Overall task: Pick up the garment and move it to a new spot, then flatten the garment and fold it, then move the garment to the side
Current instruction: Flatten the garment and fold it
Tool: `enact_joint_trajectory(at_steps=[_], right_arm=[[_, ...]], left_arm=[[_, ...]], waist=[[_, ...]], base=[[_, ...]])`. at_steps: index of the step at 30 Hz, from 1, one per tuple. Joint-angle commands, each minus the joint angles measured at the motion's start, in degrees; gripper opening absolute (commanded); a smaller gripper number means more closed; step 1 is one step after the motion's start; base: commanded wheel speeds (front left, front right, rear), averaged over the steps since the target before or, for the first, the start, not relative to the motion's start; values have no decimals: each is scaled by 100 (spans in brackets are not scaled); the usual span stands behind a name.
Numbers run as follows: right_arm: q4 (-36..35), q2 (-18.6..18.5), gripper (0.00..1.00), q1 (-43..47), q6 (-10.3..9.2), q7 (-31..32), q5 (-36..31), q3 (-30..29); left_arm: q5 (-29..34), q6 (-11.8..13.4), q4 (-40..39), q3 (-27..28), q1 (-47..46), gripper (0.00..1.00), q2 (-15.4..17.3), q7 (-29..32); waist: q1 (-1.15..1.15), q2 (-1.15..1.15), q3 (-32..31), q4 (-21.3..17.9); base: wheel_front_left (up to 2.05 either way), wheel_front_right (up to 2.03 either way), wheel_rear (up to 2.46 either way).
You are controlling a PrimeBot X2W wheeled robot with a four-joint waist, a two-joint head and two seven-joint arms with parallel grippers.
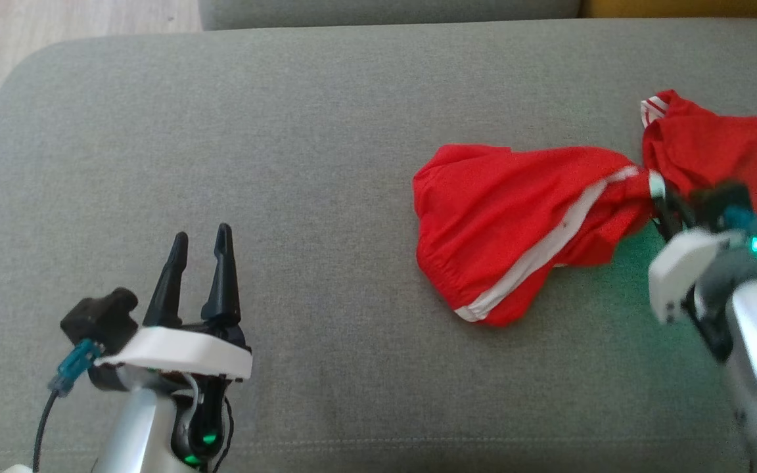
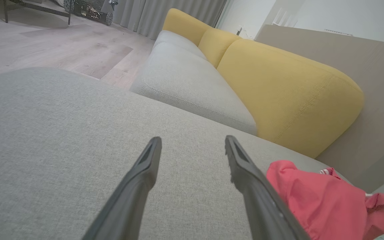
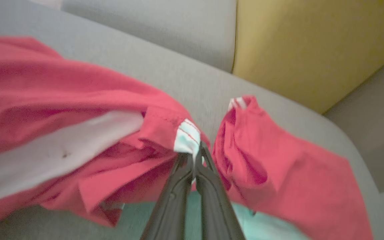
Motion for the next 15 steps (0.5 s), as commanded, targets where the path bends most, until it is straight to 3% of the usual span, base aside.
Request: enact_joint_trajectory(at_steps=[1,3,4,5,11,15], right_arm=[[-156,28,0,70,-5,50,-43,-19],[-169,167,0,291,-5,164,-63,-204],[-176,223,13,392,-5,216,-77,-274],[-193,252,100,481,-5,253,-120,-316],[-626,481,100,806,-5,157,-270,-743],[-1398,749,100,1162,-5,-131,-314,-1030]], left_arm=[[48,-10,-165,180,-279,100,53,-28],[55,-11,-161,182,-295,100,53,-28],[59,-16,-155,178,-303,100,53,-28],[64,-24,-147,170,-310,100,53,-28],[70,-31,-116,135,-334,100,53,-28],[72,-34,-127,95,-315,100,53,-28]], waist=[[0,0,17,-18],[0,0,37,-46],[0,0,45,-59],[0,0,49,-71],[0,0,18,-121],[0,0,-45,-159]], base=[[0,0,0],[0,0,0],[0,0,0],[0,0,0],[0,0,0],[0,0,0]])
